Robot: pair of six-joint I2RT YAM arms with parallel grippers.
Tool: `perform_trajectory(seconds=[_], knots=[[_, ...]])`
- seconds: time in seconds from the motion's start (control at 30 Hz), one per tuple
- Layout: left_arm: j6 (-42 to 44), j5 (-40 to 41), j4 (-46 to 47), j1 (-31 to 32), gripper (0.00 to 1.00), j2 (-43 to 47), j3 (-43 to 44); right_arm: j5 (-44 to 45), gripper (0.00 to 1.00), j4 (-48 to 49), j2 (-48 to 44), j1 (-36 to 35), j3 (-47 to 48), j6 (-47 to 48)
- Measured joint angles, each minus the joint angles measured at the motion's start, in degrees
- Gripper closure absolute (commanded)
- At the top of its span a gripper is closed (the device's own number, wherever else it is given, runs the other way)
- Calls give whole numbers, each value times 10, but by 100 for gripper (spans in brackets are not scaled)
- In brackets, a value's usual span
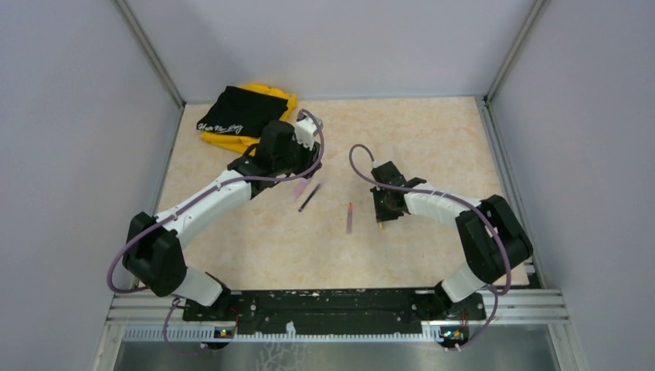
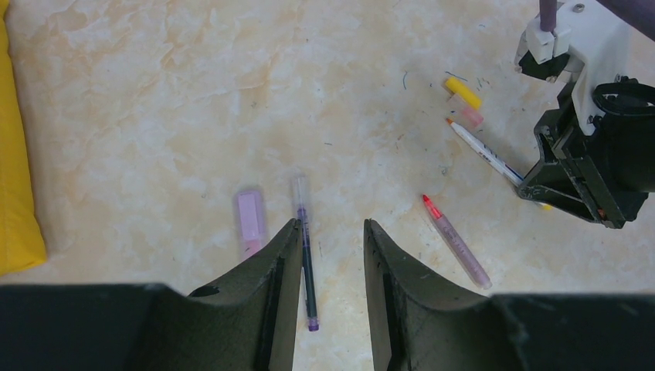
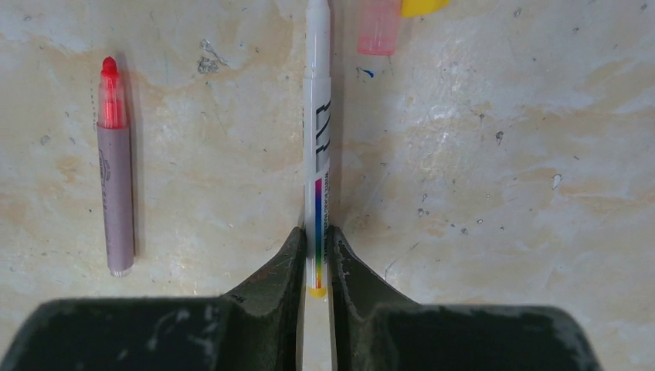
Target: Insert the pens into the pen caps
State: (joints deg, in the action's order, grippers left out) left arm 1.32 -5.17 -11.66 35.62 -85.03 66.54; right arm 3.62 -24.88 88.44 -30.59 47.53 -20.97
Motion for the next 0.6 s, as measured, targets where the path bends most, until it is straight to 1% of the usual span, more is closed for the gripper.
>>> perform_trajectory(seconds=[0.1,0.2,0.33,0.4,0.5,0.6], knots=[[-2,-2,0,0,60,0,0,-17,95,6,-7,0,-4,0],[-4,-9,2,0,60,0,0,-33,98,14,-33,0,-10,-2],[-21,-28,17,0,58,12,-13,-44,99,34,-100,0,-11,-18],[-35,-43,33,0,57,28,-30,-57,99,67,-144,0,-23,-33],[-63,-76,67,0,51,60,-59,-94,99,139,-204,0,-64,-71],[-106,-115,128,0,48,96,-95,-131,99,214,-244,0,-114,-116]])
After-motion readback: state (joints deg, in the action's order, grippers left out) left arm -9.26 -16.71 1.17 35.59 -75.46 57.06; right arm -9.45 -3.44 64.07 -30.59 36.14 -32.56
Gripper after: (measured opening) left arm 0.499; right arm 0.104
